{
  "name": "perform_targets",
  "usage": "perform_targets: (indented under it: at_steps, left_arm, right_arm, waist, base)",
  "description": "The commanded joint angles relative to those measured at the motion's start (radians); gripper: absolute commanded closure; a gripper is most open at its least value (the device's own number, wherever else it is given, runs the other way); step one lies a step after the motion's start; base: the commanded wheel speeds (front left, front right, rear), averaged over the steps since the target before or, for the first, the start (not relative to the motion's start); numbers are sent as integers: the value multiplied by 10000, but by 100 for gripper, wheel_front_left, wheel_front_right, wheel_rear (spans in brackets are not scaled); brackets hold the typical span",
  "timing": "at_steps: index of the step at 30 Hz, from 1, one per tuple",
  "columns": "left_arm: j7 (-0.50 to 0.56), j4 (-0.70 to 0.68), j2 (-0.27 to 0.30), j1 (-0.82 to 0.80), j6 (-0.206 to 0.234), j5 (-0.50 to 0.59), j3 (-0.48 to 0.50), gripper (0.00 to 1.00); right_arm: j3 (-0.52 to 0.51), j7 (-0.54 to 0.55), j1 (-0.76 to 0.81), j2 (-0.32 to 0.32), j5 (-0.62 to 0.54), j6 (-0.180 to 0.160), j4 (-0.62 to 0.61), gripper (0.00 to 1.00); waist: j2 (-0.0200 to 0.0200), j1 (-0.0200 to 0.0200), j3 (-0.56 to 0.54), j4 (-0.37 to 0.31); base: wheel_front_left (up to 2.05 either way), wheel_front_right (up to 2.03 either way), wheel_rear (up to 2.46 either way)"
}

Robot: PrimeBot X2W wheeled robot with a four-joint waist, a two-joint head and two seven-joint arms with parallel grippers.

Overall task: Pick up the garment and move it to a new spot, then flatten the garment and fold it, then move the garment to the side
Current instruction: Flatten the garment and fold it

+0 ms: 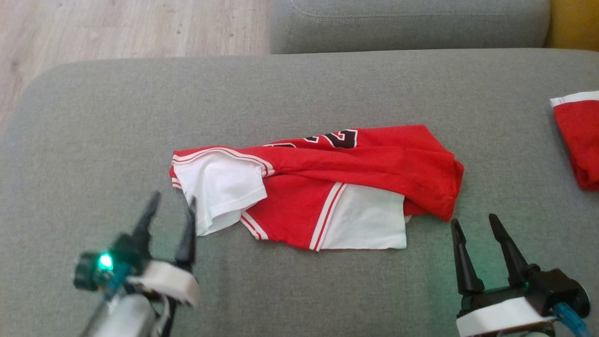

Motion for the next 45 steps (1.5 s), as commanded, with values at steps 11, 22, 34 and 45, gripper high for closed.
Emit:
perform_targets:
  at_steps: [11,22,34,45]
  left_arm:
    - [-53,796,-827,463,331,511,395,0]
    - [-53,2523,-1274,-337,228,458,909,0]
    - [-23,3713,-1421,-694,-490,20,1178,100]
    - [-51,191,-275,-297,238,1030,2740,100]
  right_arm:
    - [434,-107,-269,-191,22,37,-274,0]
    - [467,-107,-460,-356,68,37,-239,0]
    - [282,-107,-429,-289,176,37,-126,0]
    - [693,-107,-1258,-362,1787,37,1177,0]
  waist:
    - [0,0,83,-37]
    - [0,0,375,-508]
    - [0,0,308,-555]
    - [0,0,422,-70]
  base:
    - [0,0,0]
    - [0,0,0]
    - [0,0,0]
    - [0,0,0]
